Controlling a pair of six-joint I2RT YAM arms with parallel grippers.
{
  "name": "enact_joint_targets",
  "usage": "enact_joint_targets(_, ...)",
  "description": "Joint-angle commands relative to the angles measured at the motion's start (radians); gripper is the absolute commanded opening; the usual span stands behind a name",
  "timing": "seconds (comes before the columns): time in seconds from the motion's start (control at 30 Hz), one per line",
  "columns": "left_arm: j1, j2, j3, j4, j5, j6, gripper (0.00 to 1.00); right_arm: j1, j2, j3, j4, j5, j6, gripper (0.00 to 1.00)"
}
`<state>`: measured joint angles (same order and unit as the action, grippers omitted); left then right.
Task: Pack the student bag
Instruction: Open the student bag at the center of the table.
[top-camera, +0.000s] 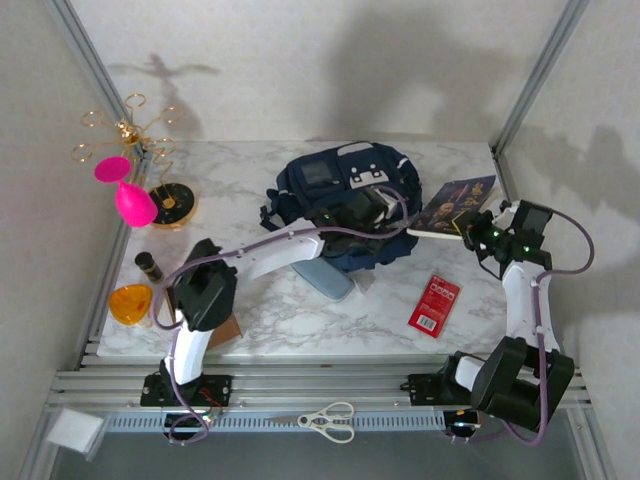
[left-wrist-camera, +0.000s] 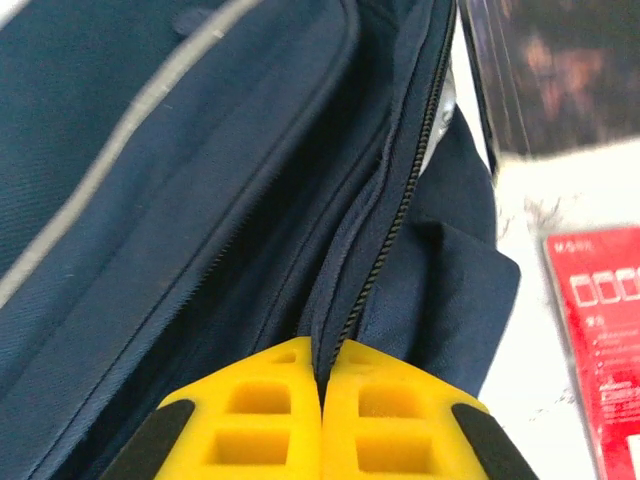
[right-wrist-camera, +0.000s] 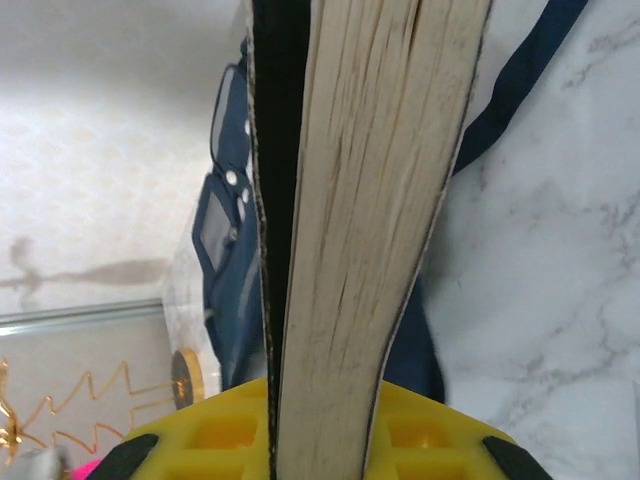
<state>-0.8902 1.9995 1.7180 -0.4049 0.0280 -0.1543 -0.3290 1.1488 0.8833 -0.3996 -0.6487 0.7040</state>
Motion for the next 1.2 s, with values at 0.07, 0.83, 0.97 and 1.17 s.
enact_joint_targets(0.07, 0.044, -0.101, 0.006, 0.089, 0.003, -0.040, 0.00, 0.028, -0.093, 0.084, -0.134, 0.063, -0.118, 0.00)
enact_joint_targets(0.83, 0.043, -0.002, 0.153, 0.036, -0.056, 0.039, 0.00, 0.071, -0.104, -0.078, -0.128, -0.056, -0.178, 0.00)
enact_joint_targets(0.97, 0.048, -0.072, 0.163, 0.100, -0.113, 0.070, 0.00, 0.137, -0.141, -0.163, -0.011, -0.226, -0.067, 0.00)
enact_joint_targets(1.17, 0.050, -0.076, 0.249, 0.048, -0.170, 0.094, 0.00, 0.343, -0.076, -0.227, 0.320, -0.284, 0.126, 0.00)
